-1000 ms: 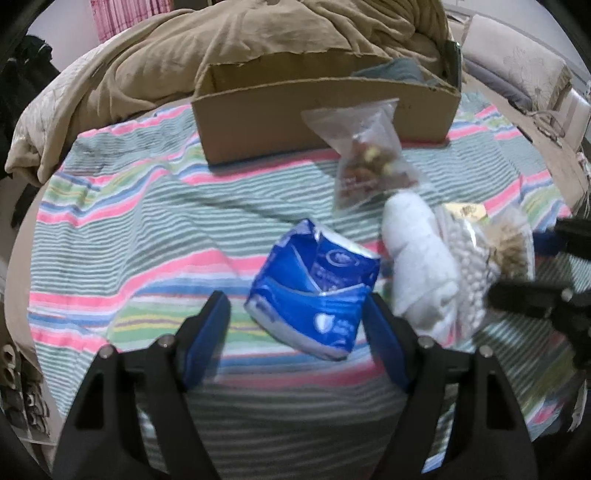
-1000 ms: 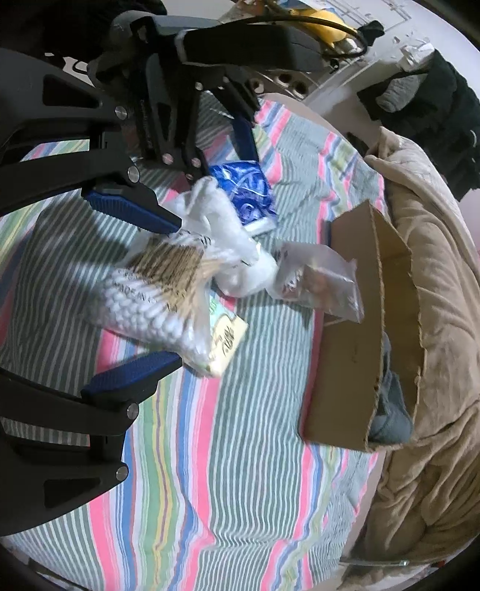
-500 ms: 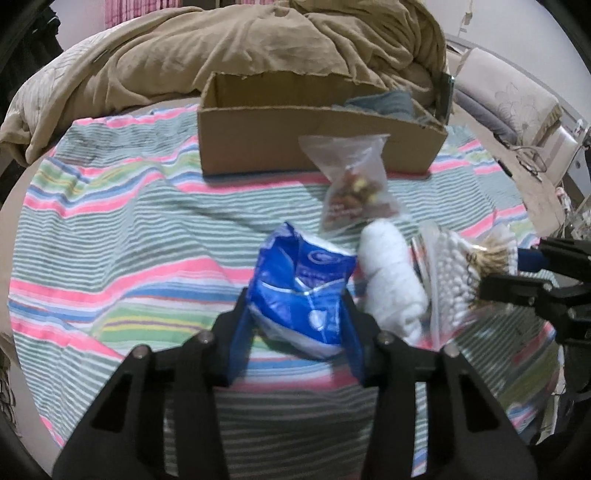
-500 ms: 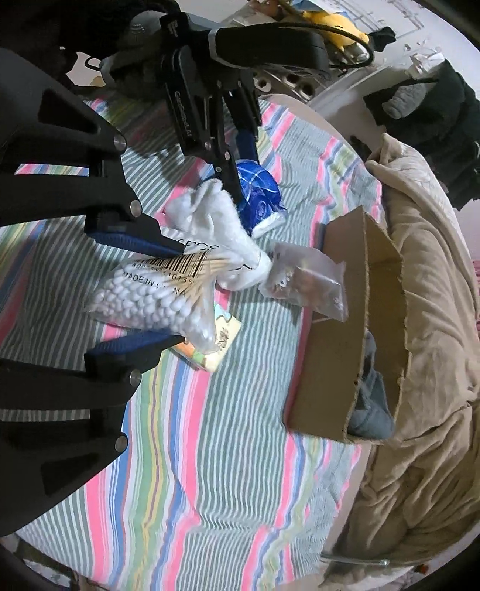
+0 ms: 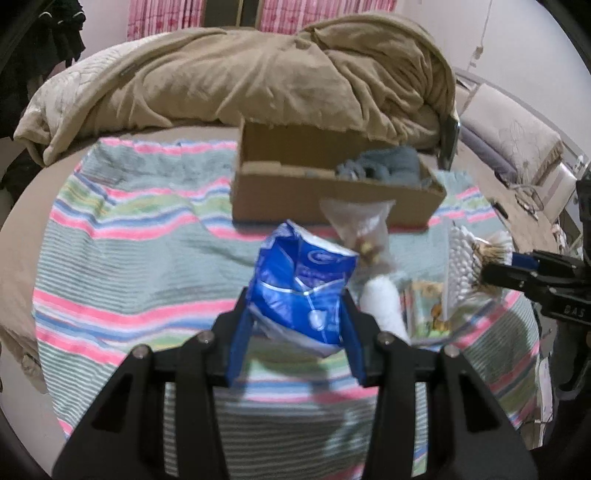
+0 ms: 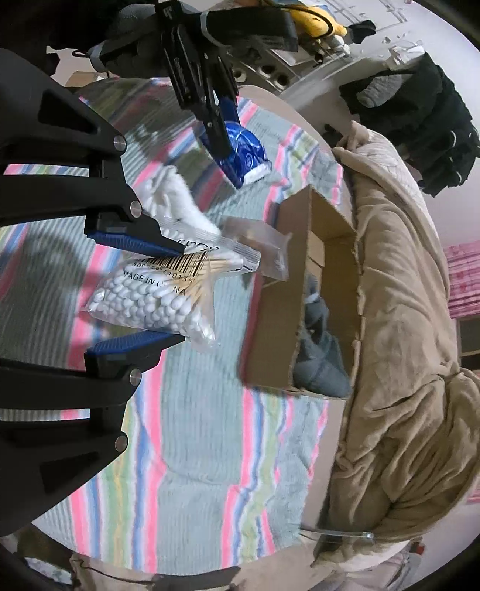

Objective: Organize objects
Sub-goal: 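Grasp the blue tissue pack with the left gripper while the right gripper carries the swab bag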

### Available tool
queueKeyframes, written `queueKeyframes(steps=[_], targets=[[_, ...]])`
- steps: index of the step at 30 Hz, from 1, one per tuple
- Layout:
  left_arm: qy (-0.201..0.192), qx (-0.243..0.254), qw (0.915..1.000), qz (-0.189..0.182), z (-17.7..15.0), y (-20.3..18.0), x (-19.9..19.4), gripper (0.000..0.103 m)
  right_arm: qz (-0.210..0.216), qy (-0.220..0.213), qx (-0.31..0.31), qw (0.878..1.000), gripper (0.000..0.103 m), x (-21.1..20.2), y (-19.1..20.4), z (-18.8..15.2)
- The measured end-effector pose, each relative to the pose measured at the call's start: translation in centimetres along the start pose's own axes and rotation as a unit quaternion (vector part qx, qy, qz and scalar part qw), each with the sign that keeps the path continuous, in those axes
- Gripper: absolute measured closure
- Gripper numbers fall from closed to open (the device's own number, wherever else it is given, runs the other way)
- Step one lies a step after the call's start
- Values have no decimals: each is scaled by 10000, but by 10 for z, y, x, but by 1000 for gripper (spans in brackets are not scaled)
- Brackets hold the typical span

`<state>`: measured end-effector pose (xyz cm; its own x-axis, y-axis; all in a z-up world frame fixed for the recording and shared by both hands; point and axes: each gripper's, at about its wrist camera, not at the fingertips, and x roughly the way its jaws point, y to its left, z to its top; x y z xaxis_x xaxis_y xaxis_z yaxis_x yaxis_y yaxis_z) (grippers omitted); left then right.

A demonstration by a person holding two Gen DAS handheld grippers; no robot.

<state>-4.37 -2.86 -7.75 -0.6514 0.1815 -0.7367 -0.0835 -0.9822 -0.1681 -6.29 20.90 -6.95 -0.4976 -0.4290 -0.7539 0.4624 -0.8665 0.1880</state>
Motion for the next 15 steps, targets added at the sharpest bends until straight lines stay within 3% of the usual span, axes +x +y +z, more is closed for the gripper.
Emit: queueKeyframes(steps=[15], targets=[[-496, -108, 9987, -50, 55, 9, 4, 58, -49, -439, -270, 9987, 62, 14, -3, 64]])
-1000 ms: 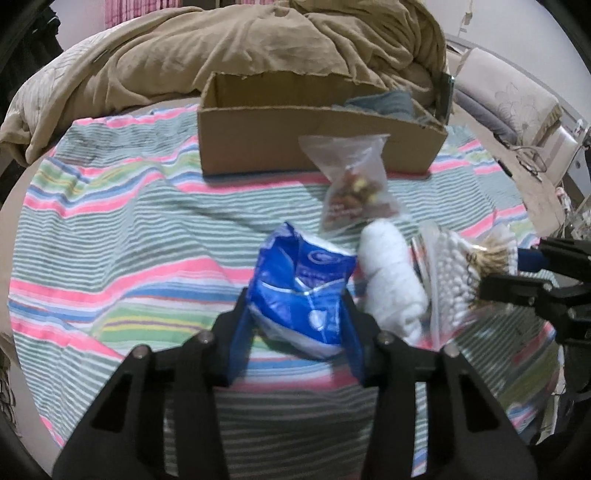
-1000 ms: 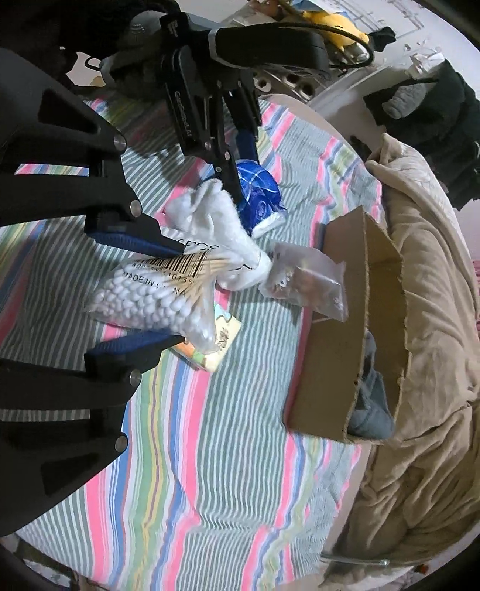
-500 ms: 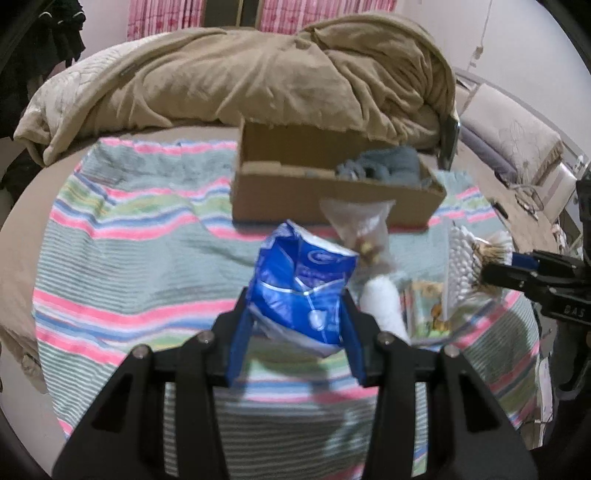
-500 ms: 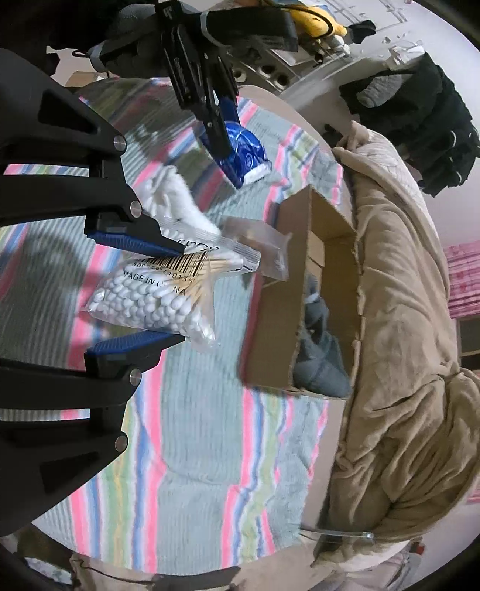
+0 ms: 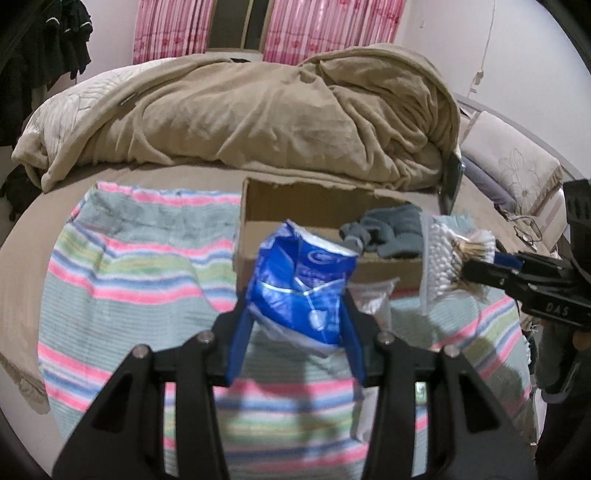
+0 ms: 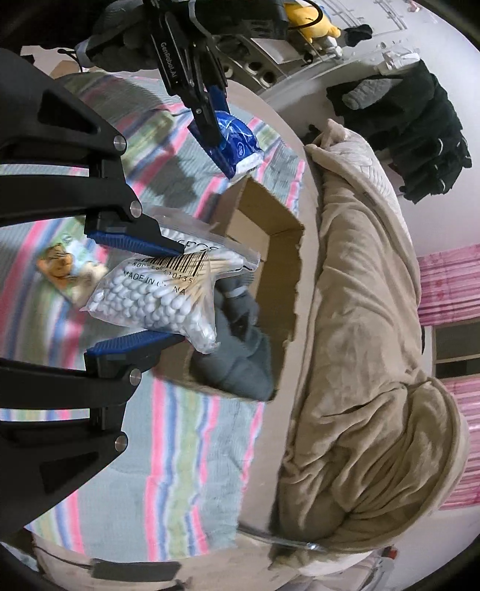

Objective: Organize objects
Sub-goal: 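Grasp the blue tissue pack with the left gripper while the right gripper carries the swab bag, then lower the tissue pack and swab bag into the box and open both grippers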

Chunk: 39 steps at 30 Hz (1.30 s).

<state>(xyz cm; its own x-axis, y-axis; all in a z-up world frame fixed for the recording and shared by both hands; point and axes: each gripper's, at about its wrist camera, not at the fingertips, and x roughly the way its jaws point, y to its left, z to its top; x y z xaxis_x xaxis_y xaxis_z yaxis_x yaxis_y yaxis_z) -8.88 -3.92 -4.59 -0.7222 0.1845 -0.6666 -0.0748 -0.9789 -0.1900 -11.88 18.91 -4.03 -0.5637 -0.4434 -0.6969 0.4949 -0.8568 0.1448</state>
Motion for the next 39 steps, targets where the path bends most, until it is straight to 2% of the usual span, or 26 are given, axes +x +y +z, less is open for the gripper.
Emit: queueKeyframes(steps=[8, 14, 24, 31, 34, 35, 39], targets=[[-169, -15, 9998, 84, 27, 4, 12, 58, 173, -131, -63, 9997, 62, 22, 2, 35], [-181, 9, 9998, 129, 45, 9, 28, 58, 250, -37, -108, 9996, 62, 50, 3, 52], [14, 18, 10000, 75, 62, 9, 77, 57, 332, 241, -134, 9991, 62, 100, 2, 67], [416, -15, 9987, 279, 61, 8, 118, 55, 376, 429, 5, 9984, 62, 132, -4, 71], [395, 69, 9984, 394, 60, 5, 123, 52, 423, 551, 38, 9976, 62, 146, -3, 70], [402, 75, 9984, 381, 61, 4, 123, 47, 420, 586, 28, 9974, 62, 150, -2, 70], [448, 140, 9979, 454, 61, 1, 126, 47, 363, 614, 33, 9974, 61, 159, -2, 67]])
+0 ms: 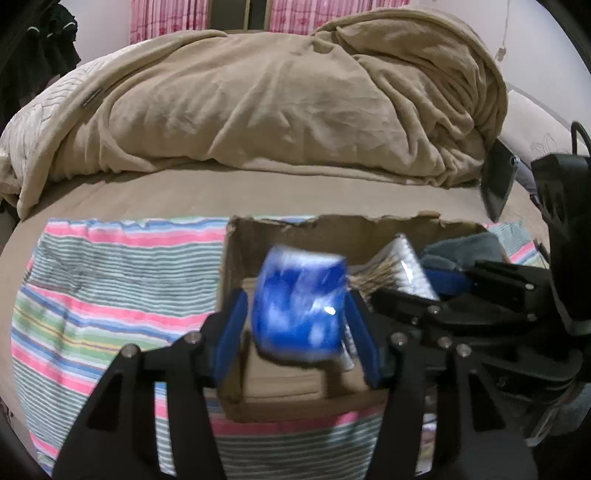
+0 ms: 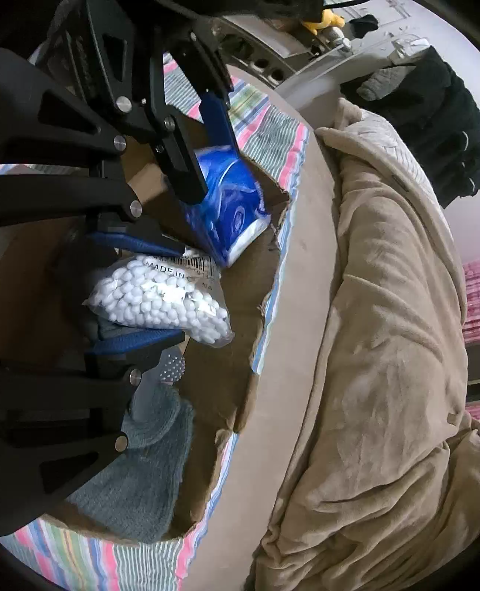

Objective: Organize objects
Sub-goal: 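Lower the tissue pack and swab bag into the box and open both grippers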

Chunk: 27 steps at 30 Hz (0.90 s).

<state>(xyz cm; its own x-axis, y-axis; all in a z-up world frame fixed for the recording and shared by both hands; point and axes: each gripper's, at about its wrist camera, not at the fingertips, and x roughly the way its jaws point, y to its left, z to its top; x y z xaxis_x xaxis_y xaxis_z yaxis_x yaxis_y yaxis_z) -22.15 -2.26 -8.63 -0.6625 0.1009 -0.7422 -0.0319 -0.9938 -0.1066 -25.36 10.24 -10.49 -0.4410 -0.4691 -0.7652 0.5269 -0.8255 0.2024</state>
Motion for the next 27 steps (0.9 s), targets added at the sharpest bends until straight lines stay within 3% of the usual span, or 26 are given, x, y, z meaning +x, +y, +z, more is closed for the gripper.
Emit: queueKeyframes(steps=[4, 9, 23, 25, 27], targets=[[3, -29, 10000, 24, 0, 0, -6, 46, -37, -20, 24, 10000, 58, -6, -1, 0], [-11, -114, 9999, -30, -7, 0, -19, 46, -103, -119, 97, 9998, 38, -19, -1, -1], [-275, -71, 9996, -34, -26, -10, -81, 46, -276, -463, 194, 9984, 37, -85, 13, -22], [-317, -58, 9995, -49, -30, -13, -91, 43, -291, -491, 201, 9982, 37, -94, 14, -26], [-384, -85, 9992, -67, -33, -14, -100, 31, -308, -532, 207, 9979, 37, -103, 17, -31]])
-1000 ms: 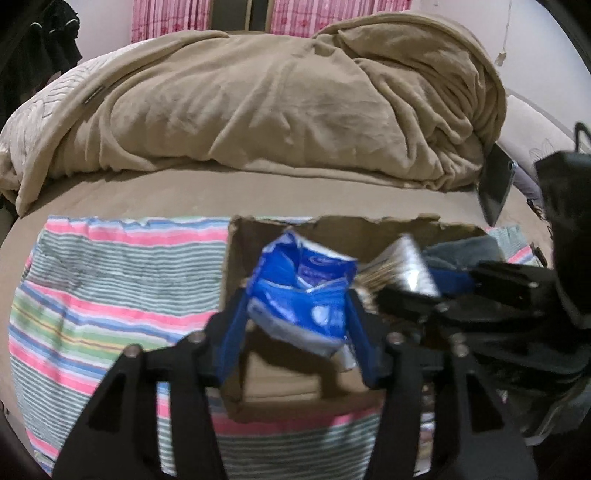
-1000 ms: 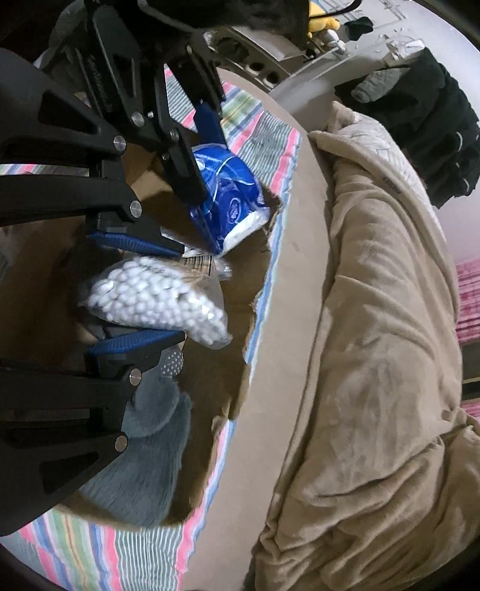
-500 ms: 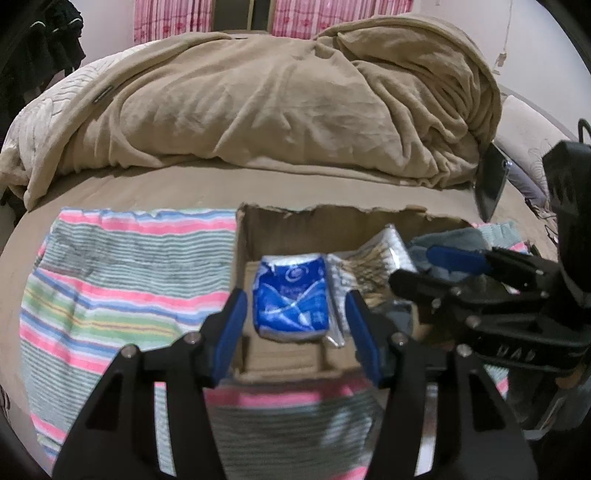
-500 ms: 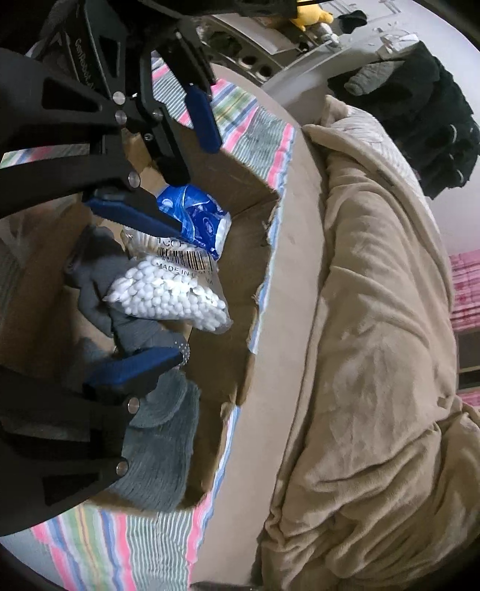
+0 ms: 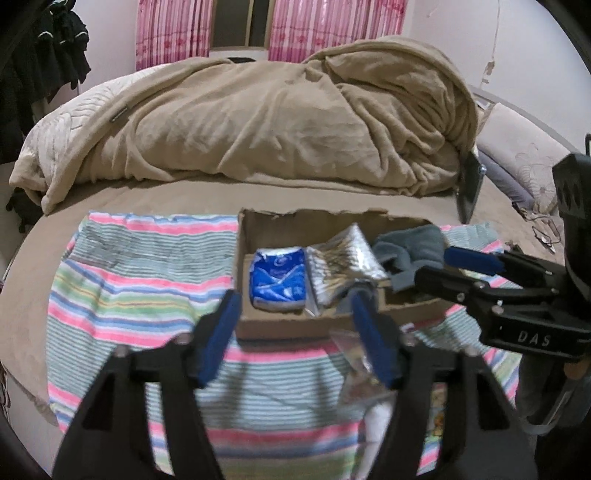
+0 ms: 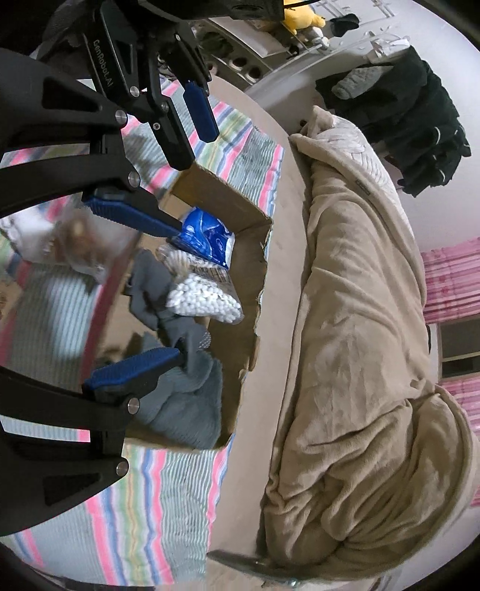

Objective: Organize objects
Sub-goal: 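Lower the tissue pack and swab bag into the box and open both grippers, then grasp the clear snack bag with the right gripper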

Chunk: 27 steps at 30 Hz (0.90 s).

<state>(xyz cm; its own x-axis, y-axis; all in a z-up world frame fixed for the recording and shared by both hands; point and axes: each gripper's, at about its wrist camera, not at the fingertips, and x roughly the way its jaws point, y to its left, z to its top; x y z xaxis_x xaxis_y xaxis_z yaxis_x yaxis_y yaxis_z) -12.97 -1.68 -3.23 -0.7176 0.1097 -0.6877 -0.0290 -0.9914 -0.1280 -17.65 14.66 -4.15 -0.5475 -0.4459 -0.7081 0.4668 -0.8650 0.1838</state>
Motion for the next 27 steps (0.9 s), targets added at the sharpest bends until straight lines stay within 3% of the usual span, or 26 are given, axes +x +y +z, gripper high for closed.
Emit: queueKeyframes(steps=[13, 27], targets=[[-49, -33, 10000, -54, -25, -6, -37, 30, -102, -68, 36, 9999, 37, -43, 7, -33], [257, -154, 9995, -43, -63, -1, -30, 30, -84, 161, 100, 9998, 36, -37, 11, -63]])
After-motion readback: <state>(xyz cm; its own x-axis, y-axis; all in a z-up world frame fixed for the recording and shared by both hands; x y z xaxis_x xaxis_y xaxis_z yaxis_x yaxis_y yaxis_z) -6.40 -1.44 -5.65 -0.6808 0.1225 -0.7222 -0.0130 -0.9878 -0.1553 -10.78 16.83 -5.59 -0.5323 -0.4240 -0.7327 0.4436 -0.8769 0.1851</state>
